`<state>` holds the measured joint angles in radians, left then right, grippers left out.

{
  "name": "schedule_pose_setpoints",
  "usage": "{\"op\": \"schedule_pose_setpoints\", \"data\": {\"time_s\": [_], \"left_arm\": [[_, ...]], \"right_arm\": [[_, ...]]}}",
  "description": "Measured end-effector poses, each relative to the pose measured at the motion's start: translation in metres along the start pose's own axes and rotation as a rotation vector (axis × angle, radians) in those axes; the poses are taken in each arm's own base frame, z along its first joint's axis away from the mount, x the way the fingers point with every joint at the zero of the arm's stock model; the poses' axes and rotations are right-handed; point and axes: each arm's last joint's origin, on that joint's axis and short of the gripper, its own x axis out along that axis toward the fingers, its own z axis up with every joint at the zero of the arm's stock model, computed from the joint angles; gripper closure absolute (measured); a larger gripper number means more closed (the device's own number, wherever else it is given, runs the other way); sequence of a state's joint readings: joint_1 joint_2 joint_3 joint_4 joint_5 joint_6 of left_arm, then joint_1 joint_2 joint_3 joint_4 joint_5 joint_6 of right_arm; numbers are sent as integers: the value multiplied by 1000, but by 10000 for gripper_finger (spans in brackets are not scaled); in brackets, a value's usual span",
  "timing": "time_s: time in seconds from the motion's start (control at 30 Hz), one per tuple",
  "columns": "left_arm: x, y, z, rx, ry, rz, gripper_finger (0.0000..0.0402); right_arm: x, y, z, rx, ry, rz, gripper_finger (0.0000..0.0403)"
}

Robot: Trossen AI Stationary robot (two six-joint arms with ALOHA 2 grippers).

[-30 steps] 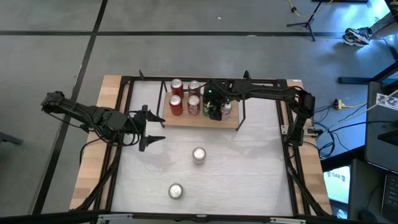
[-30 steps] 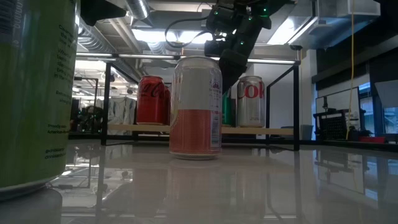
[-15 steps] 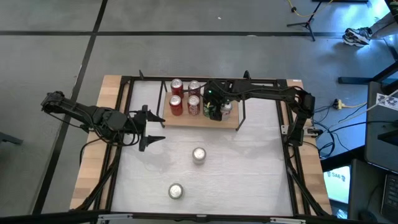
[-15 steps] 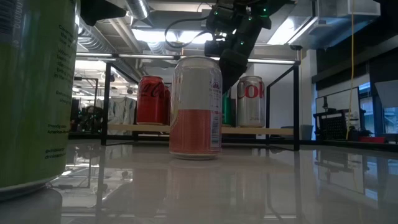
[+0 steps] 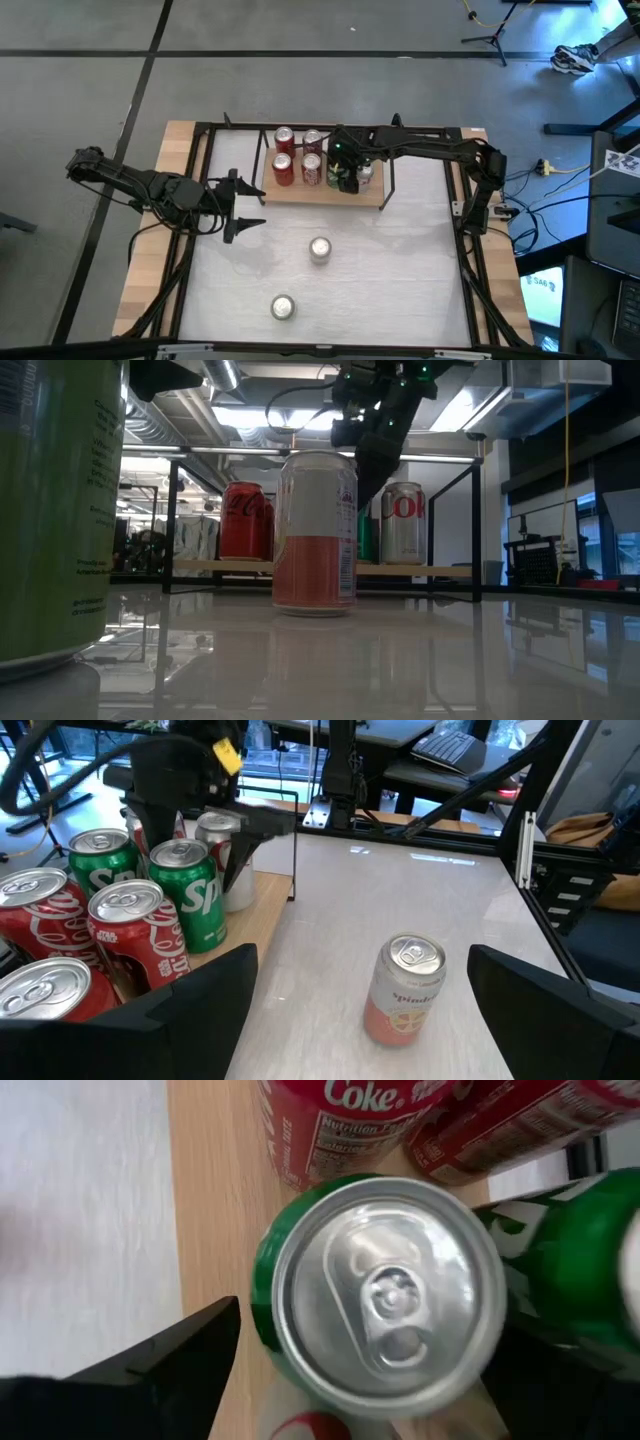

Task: Place canned beverage on shelf
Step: Put the green soda can on the shelf aligned with the other green soda can, then put the pink soda can on the shelf

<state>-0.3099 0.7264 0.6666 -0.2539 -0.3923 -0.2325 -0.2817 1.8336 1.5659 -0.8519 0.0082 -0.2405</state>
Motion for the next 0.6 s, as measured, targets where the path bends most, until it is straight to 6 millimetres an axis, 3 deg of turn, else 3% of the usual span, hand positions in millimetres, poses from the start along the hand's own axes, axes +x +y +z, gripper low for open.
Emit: {"op": "schedule_pose_setpoints", "data": {"time_s": [0.6], "left_arm": [[0,0,0,0,0,0,51]], "right_arm": [[-78,-3,29,22,-41,-3,36]]}}
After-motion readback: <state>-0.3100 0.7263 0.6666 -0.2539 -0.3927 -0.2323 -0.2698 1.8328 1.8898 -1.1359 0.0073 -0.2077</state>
